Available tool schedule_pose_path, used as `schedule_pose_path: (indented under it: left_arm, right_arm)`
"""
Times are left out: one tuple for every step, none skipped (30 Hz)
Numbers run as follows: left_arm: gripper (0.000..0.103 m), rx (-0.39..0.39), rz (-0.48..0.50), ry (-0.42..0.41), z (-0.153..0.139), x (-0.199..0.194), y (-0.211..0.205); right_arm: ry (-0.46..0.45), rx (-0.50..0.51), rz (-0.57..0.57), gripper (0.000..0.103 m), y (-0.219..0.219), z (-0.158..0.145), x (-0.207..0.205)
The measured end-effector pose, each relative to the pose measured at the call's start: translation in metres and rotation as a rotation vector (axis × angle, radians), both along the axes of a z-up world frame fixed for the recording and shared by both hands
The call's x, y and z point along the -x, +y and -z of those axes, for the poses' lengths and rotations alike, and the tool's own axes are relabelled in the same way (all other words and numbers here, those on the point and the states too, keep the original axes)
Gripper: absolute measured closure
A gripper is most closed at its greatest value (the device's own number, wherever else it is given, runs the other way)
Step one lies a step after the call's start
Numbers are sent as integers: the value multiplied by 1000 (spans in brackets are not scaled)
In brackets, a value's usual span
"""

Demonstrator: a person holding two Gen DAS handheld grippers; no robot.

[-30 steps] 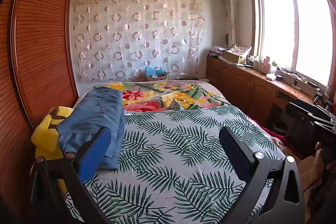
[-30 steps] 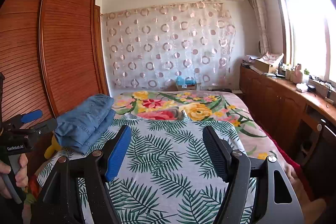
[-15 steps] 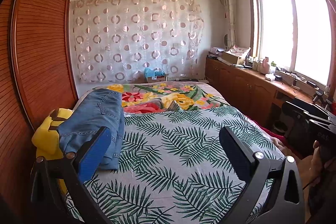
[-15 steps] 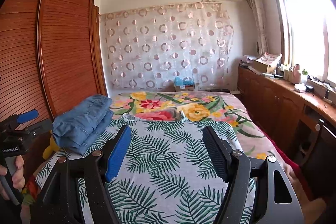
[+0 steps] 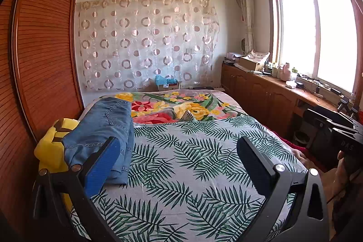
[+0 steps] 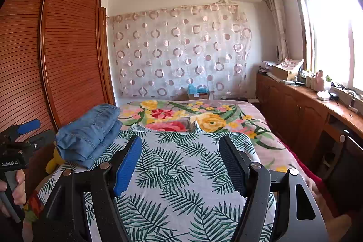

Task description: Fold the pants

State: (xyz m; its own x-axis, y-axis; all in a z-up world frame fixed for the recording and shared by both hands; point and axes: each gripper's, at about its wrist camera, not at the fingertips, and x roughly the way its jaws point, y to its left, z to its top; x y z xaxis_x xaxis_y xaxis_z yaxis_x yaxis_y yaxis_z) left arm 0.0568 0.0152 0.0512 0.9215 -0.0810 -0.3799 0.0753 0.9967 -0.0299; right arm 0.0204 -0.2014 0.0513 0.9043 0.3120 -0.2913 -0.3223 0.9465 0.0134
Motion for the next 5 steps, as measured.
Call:
schedule_pose_path:
  left_arm:
    - [0, 1, 1, 0, 0, 0, 0]
    - [0, 2, 2, 0, 0, 0, 0]
    - [0, 0, 2, 1, 0, 0, 0]
    - [0, -1, 1, 1, 0, 0, 0]
    - [0, -1, -1, 1, 0, 0, 0]
  right_arm:
    - [0, 0, 0, 31, 0, 0, 0]
    - [0, 1, 0, 31, 0, 0, 0]
    - [-1, 0, 1, 31, 0, 0, 0]
    - [-2, -1, 0, 31, 0, 0, 0]
    - [-2, -2, 0, 31, 0, 0, 0]
